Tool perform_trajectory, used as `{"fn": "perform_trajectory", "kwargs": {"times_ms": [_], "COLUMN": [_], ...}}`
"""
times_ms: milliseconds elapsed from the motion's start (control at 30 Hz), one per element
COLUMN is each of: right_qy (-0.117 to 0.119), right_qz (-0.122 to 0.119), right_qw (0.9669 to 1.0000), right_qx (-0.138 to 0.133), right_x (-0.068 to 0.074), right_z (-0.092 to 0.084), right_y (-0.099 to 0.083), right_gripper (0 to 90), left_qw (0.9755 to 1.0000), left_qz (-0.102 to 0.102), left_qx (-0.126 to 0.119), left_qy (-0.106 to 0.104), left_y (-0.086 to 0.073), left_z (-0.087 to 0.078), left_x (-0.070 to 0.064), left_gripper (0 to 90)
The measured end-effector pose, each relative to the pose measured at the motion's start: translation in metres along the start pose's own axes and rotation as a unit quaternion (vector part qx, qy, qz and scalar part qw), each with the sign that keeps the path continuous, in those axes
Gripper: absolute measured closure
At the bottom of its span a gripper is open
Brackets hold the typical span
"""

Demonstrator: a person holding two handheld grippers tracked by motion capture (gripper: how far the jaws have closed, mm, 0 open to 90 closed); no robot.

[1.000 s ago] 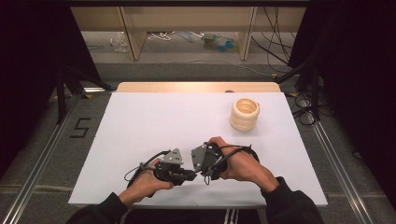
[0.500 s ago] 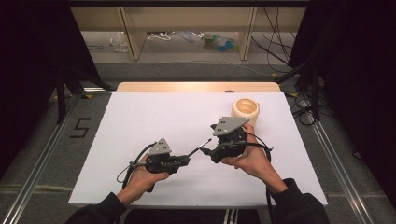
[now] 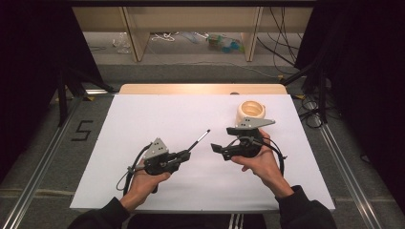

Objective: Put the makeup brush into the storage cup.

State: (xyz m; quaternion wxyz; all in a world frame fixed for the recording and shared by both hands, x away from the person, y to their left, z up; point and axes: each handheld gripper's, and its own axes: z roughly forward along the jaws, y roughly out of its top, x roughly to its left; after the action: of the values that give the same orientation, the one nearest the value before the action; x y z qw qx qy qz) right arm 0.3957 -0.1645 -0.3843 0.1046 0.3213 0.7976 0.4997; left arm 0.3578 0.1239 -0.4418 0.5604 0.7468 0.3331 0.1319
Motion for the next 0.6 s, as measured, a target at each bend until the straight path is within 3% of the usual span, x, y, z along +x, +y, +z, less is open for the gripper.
{"fn": "perform_trajectory", "kwargs": {"times_ms": [133,167,267,333,467,500,600], "right_qy": [0.023,0.023,0.038,0.044,0.068,0.067,0.075], "right_qz": [0.023,0.023,0.036,0.046,0.072,0.068,0.075], "right_qw": [0.9991,0.9991,0.9981,0.9966,0.9931,0.9927,0.9919], "right_qx": [-0.028,-0.028,-0.034,-0.051,-0.063,-0.074,-0.069], "right_x": [0.001,0.001,0.002,0.003,0.006,0.006,0.009], "right_z": [0.007,0.007,0.010,0.013,0.019,0.021,0.024], "right_y": [-0.004,-0.004,-0.006,-0.008,-0.011,-0.011,-0.012], "right_gripper": [16.4,16.4,16.7,17.0,17.6,17.6,17.6], "left_qw": [0.9997,0.9996,0.9993,0.9989,0.9984,0.9983,0.9983], "left_qz": [-0.009,0.001,-0.001,-0.009,0.003,0.006,-0.002], "left_qx": [-0.022,-0.027,-0.036,-0.044,-0.053,-0.055,-0.055], "left_qy": [0.009,0.008,0.011,0.017,0.017,0.018,0.021], "left_y": [0.002,0.002,0.002,0.002,0.002,0.003,0.001], "left_z": [-0.003,-0.003,-0.004,-0.005,-0.006,-0.006,-0.004], "left_x": [0.000,0.002,0.001,-0.001,-0.003,-0.003,-0.005], "left_gripper": [82.9,82.9,82.9,82.9,82.9,82.9,83.0]}}
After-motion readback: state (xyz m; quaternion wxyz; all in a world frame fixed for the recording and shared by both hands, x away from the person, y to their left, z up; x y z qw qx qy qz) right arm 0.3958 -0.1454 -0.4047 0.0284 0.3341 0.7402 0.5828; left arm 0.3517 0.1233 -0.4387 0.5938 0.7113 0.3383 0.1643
